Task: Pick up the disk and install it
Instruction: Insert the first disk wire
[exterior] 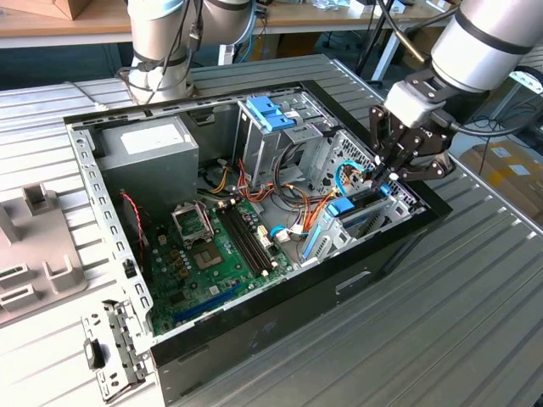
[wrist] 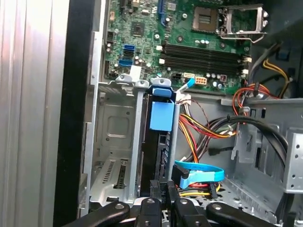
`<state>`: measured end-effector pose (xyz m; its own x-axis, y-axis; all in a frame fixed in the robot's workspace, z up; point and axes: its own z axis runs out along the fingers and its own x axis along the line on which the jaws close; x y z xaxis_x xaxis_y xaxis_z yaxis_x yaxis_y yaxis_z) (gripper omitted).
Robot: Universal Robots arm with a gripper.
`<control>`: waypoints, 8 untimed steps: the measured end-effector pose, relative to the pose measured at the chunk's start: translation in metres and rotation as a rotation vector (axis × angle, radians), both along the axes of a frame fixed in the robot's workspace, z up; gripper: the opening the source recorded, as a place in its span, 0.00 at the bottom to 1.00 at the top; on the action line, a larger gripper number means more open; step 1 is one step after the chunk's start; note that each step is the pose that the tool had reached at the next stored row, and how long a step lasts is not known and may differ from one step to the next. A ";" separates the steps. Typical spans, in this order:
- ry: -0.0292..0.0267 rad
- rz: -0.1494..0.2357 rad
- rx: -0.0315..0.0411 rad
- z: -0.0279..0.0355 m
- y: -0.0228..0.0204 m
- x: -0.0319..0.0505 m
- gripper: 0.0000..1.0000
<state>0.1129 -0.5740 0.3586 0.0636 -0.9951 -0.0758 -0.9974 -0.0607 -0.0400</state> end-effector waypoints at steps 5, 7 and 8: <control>0.0001 -0.093 0.0000 -0.0008 0.0000 0.0000 0.17; 0.0000 -0.096 -0.0001 -0.0008 0.0000 0.0000 0.17; 0.0000 -0.096 0.0000 -0.0008 0.0000 0.0000 0.17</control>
